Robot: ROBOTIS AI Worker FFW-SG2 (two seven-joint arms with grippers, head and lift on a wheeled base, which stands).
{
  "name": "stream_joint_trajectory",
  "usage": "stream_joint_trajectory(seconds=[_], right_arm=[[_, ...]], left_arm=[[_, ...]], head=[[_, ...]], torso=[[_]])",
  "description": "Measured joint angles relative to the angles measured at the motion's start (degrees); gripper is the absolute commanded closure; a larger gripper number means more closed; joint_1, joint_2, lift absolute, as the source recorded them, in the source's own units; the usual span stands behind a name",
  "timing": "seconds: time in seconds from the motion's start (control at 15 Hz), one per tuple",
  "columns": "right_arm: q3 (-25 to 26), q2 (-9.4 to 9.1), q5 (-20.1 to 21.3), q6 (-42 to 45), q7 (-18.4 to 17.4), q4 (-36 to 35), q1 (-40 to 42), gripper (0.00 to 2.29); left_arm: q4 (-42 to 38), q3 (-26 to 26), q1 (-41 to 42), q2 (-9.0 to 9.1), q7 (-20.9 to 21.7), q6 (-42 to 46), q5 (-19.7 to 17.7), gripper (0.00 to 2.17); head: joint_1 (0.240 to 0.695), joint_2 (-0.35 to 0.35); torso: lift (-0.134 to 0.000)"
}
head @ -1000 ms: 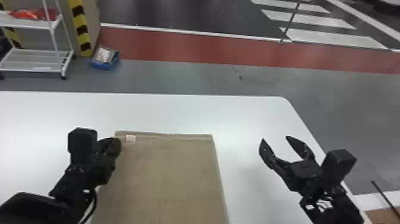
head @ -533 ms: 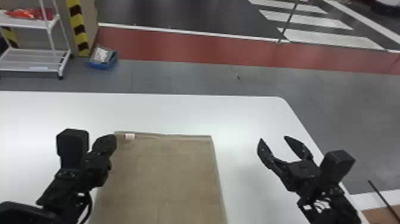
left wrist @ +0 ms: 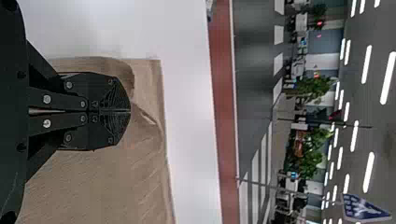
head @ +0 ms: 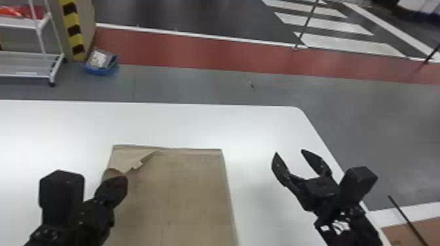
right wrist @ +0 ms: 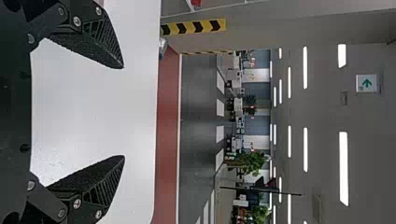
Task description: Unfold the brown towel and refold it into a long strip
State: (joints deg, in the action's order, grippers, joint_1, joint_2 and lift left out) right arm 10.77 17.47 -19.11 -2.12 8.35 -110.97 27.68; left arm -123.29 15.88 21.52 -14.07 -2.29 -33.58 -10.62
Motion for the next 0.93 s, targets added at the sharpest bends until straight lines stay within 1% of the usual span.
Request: stream_joint_trajectory(seconds=[0.07, 0.2, 0.4, 0.47, 0.53, 0.67, 0.73, 0.8, 0.87, 0.93], right_arm=[[-0.22, -0.10, 0.10, -0.09, 0.00, -0.28, 0.00, 0.22], [-0.72, -0.34, 0.33, -0.53, 0.00, -0.77, -0.19, 0.22], [-1.29, -1.09, 0.71, -0.82, 0.00, -1.01, -0.48, 0.22], [-1.34, -1.38, 0.86, -0.82, 0.00, -1.05, -0.47, 0.22], [-1.40, -1.69, 1.02, -0.79, 0.00, -1.07, -0.41, 0.22], [-1.50, -2.15, 1.16, -0.68, 0.00, -1.09, -0.23, 0.22], [-1.53, -2.47, 1.28, -0.66, 0.00, -1.09, -0.19, 0.22], [-1.64, -2.81, 1.48, -0.65, 0.00, -1.09, -0.17, 0.22], [-1.87, -3.03, 1.71, -0.65, 0.00, -1.09, -0.17, 0.22], [-2.33, -3.26, 2.08, -0.65, 0.00, -1.09, -0.17, 0.26]], left_arm=[[-0.87, 0.40, 0.99, -0.62, 1.09, -1.60, 0.17, 1.54], [-2.19, 0.59, 2.33, -1.43, 5.21, -4.37, 0.33, 1.54], [-3.62, -0.04, 3.02, -1.79, 9.71, -7.43, 0.34, 1.50], [-3.72, -0.34, 2.97, -1.80, 10.03, -7.91, 0.29, 1.19], [-3.73, -0.66, 2.85, -1.83, 9.97, -7.85, 0.27, 1.04], [-3.79, -1.61, 3.02, -2.09, 10.55, -6.51, 0.13, 0.58], [-4.03, -2.50, 3.45, -2.30, 11.77, -5.77, -0.16, 0.44], [-4.30, -3.56, 3.93, -2.47, 12.50, -5.36, -0.67, 0.35], [-4.49, -4.52, 4.34, -2.62, 12.52, -4.88, -1.05, 0.28], [-4.59, -5.61, 4.85, -2.86, 11.66, -3.19, -1.26, 0.22]], head=[[0.695, -0.299], [0.695, -0.319], [0.695, -0.328], [0.695, -0.325], [0.695, -0.321], [0.695, -0.311], [0.695, -0.303], [0.695, -0.296], [0.695, -0.284], [0.695, -0.266]], torso=[[-0.125], [-0.125], [-0.125], [-0.125], [-0.125], [-0.125], [-0.125], [-0.125], [-0.125], [-0.125]])
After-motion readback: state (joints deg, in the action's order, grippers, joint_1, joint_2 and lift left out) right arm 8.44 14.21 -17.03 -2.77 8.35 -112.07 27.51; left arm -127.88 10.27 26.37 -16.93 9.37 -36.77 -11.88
